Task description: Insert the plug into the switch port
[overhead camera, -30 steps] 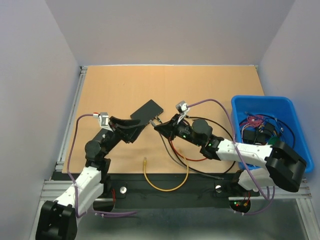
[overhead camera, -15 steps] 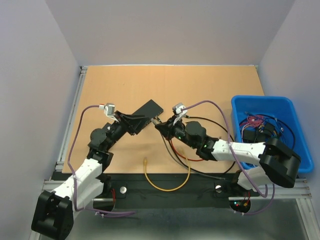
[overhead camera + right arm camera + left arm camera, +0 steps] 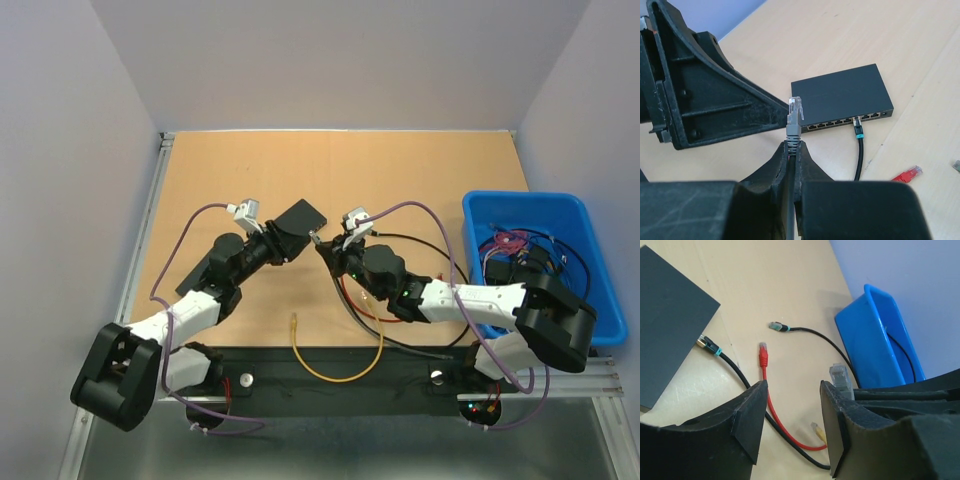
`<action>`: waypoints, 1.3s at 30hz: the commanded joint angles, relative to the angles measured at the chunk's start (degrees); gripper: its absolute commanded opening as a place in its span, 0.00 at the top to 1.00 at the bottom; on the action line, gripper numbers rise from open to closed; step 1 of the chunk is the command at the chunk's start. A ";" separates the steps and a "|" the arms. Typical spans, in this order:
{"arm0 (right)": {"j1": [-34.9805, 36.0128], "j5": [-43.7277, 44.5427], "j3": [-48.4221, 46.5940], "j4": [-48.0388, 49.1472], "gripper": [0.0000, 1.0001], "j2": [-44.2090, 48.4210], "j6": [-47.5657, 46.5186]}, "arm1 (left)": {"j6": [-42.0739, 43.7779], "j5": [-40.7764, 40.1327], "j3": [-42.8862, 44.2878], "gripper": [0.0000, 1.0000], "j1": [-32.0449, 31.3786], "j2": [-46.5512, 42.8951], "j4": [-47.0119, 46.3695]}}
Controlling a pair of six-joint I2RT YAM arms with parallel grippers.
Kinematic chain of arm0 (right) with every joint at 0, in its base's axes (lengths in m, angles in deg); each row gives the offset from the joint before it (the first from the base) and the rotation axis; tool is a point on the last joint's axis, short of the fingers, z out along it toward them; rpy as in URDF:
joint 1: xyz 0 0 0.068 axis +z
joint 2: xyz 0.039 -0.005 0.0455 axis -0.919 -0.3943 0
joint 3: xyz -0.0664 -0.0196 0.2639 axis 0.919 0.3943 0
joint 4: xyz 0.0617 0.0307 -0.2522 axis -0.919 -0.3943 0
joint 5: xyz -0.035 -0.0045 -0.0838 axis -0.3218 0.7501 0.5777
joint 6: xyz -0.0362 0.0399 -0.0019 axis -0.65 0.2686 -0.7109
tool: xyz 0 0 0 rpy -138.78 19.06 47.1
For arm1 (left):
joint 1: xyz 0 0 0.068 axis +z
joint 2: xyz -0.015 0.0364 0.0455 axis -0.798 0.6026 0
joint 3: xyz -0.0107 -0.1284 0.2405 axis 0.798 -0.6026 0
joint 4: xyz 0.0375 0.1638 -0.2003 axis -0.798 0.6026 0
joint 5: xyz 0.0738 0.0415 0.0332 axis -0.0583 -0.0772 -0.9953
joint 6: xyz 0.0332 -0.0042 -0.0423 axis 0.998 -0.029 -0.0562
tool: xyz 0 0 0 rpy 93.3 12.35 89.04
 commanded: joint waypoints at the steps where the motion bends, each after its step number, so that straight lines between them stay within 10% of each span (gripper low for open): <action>1: 0.70 2.55 -2.26 1.59 1.00 -0.04 -0.77 | 0.04 -0.15 2.60 0.43 -1.57 -0.25 -4.59; 27: 1.31 -1.13 -3.49 -0.70 1.00 -0.57 3.53 | -3.48 -2.79 -2.15 0.46 -4.12 1.68 -17.15; 39: 1.40 0.26 -3.14 0.36 0.99 -1.54 4.50 | -3.04 -2.70 -1.88 1.00 -5.00 3.27 -18.48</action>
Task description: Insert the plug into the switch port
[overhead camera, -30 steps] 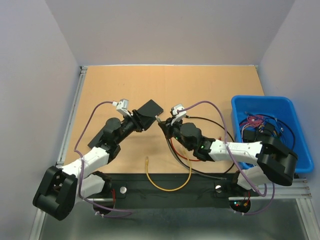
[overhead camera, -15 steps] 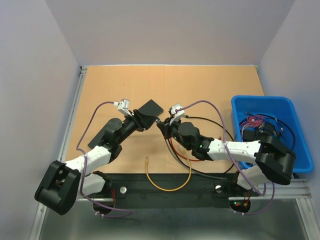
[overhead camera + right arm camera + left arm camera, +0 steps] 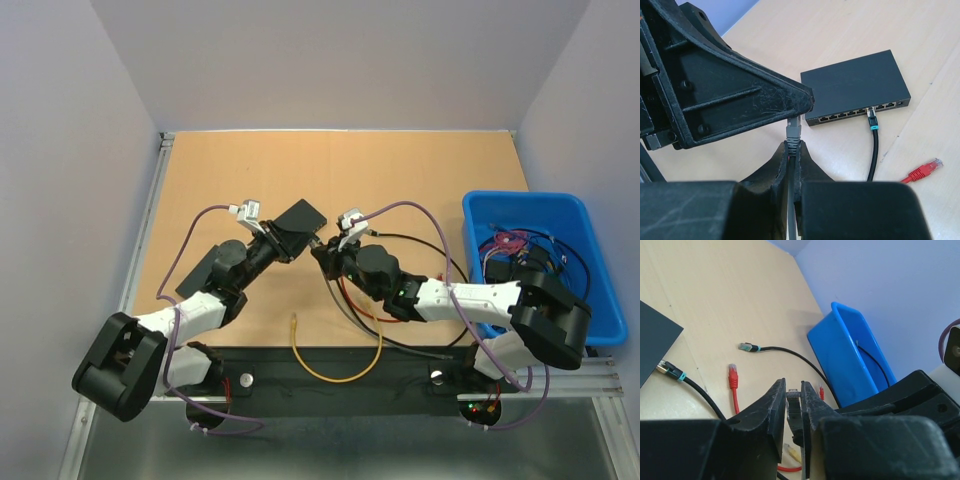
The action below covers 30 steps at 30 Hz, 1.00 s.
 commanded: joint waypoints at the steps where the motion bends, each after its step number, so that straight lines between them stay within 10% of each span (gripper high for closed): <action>1: 0.59 1.73 -1.61 2.82 1.00 0.23 1.11 | 0.96 0.86 0.02 1.00 -0.43 -0.41 -4.31; 3: 0.59 3.14 -1.43 2.74 0.95 0.76 1.90 | 1.48 0.86 -0.25 1.00 -0.43 -0.84 -4.31; 4: 0.51 4.28 -1.35 2.04 0.69 1.63 1.99 | 1.83 0.95 -0.59 1.00 -0.43 -1.19 -4.40; 7: 0.59 6.30 -1.61 -1.02 0.41 4.53 1.82 | 3.76 1.13 -1.30 1.00 -0.43 -2.69 -4.31; 12: 0.07 6.49 -1.18 -6.22 0.37 10.58 0.94 | 6.32 4.11 -2.71 1.00 -0.34 -5.94 -6.59; 22: -9.68 -24.22 4.01 -7.02 0.50 28.35 5.07 | 4.74 16.41 -6.83 1.00 -0.34 -15.95 -19.50; 30: -11.62 -42.64 1.82 -6.41 0.60 22.48 7.26 | 2.36 18.00 -11.14 1.00 -0.34 -22.38 -26.90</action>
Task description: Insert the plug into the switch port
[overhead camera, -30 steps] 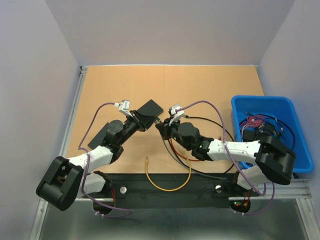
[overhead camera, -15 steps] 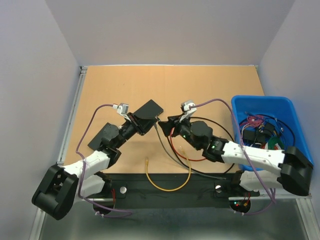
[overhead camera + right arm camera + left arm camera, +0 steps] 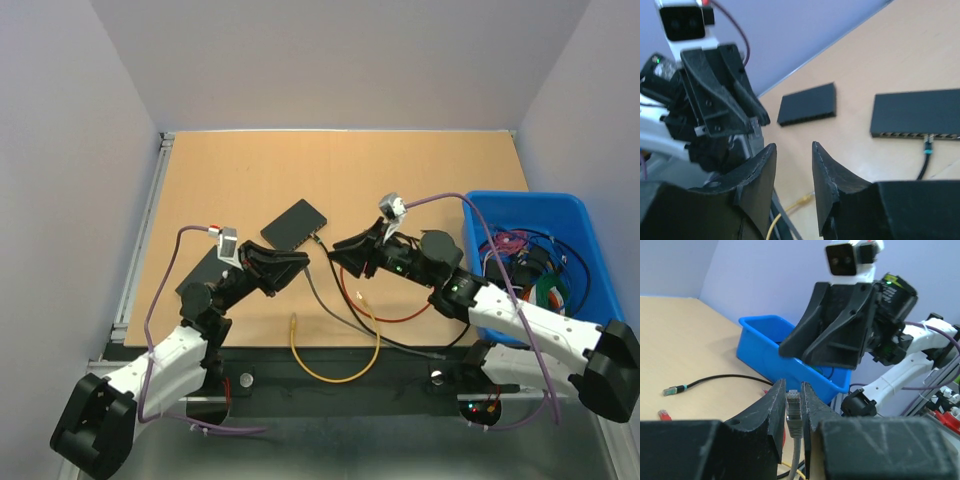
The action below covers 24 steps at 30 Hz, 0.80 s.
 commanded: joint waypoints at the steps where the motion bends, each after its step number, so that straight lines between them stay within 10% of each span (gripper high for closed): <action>1: -0.28 -13.48 -1.66 1.79 0.61 -2.66 2.21 | -0.87 2.31 -0.61 1.00 -0.32 -2.33 -12.43; 24: -0.19 -21.50 -4.12 10.32 0.64 -11.80 5.56 | -4.56 2.13 -1.58 1.00 -0.41 2.58 -21.39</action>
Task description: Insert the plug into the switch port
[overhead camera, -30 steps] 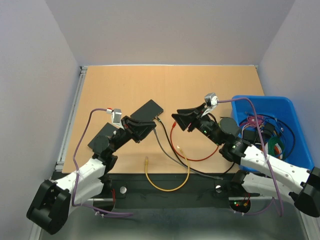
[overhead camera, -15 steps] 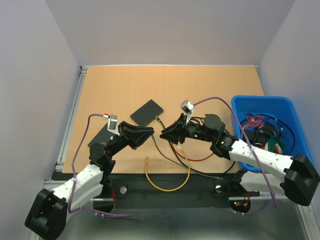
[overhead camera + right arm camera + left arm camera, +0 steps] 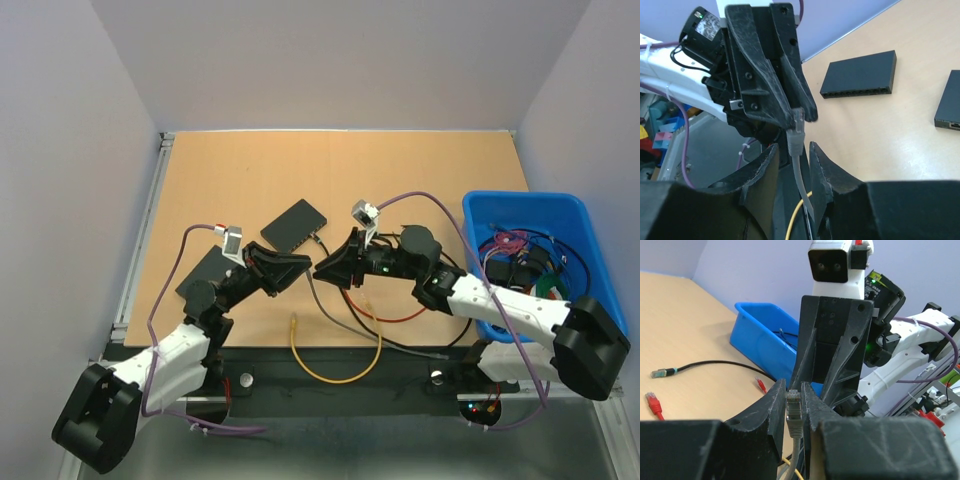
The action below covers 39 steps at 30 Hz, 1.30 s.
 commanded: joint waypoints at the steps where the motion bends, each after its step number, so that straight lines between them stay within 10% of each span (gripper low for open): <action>1: -0.19 -1.89 -3.59 5.14 0.64 -1.10 0.69 | -1.02 1.28 -0.57 1.00 -0.32 0.48 -20.26; 39: -0.19 -3.30 -3.33 9.54 0.65 -7.69 2.97 | -1.20 0.67 -1.19 1.00 -0.41 -2.33 -19.65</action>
